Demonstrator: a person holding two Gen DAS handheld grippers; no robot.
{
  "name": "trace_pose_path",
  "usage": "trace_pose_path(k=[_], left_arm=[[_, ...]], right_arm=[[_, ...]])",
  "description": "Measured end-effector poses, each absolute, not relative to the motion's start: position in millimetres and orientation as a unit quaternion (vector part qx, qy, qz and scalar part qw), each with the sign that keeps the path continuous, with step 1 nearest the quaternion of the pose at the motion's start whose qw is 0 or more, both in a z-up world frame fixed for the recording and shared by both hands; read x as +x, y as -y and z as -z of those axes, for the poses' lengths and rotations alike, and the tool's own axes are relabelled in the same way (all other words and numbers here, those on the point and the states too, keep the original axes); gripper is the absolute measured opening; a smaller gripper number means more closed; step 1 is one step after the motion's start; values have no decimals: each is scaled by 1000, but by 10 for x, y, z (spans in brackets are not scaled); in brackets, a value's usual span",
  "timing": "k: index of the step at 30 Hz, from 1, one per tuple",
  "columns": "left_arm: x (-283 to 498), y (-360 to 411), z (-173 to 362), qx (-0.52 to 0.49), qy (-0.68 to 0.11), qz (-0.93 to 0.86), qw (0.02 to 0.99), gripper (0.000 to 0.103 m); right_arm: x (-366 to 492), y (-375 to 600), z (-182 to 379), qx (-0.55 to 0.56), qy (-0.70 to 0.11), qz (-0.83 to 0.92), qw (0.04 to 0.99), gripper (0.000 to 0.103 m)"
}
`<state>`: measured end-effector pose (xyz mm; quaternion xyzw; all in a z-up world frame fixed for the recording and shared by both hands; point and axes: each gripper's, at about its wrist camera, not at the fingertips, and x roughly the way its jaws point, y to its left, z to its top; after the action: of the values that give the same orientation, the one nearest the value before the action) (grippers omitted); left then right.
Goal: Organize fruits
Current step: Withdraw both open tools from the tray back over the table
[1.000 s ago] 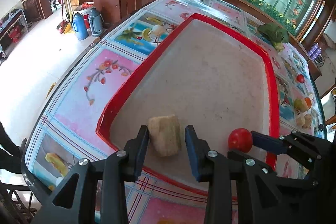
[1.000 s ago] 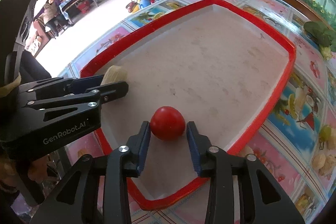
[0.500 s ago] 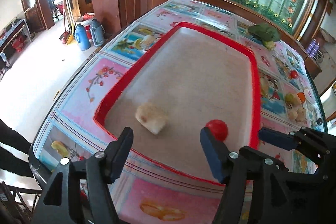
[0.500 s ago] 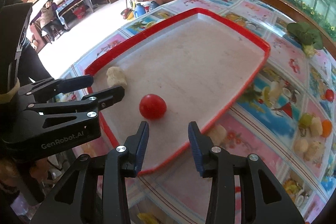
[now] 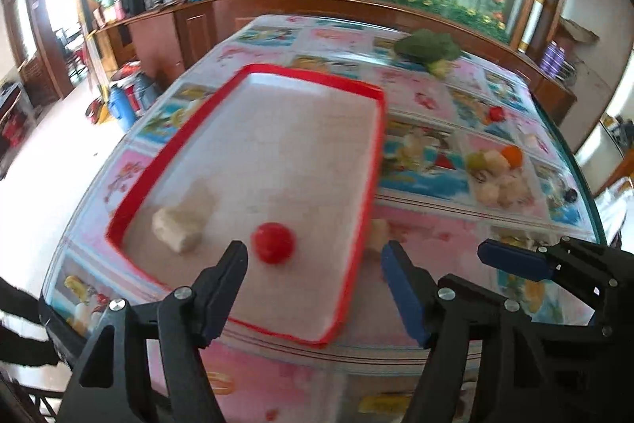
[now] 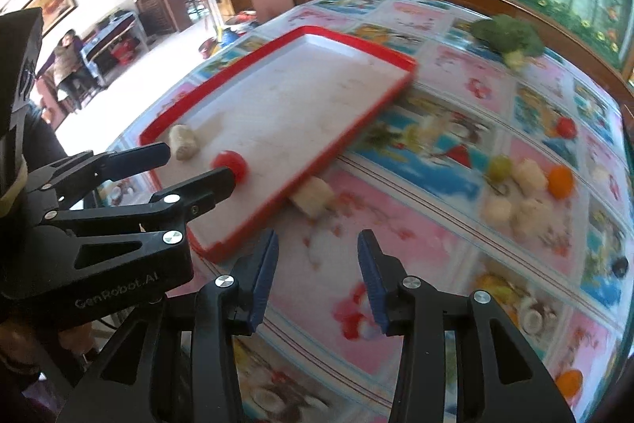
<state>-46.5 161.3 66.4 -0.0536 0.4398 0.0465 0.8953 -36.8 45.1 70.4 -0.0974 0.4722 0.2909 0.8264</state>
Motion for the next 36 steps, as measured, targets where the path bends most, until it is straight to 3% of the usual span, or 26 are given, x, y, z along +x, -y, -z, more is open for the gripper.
trace_pose_path(k=[36], left_arm=[[-222,93,-483,36,-483,126,866,81]], right_arm=[[-735,1992,-586,49,-488,-79,868,50]])
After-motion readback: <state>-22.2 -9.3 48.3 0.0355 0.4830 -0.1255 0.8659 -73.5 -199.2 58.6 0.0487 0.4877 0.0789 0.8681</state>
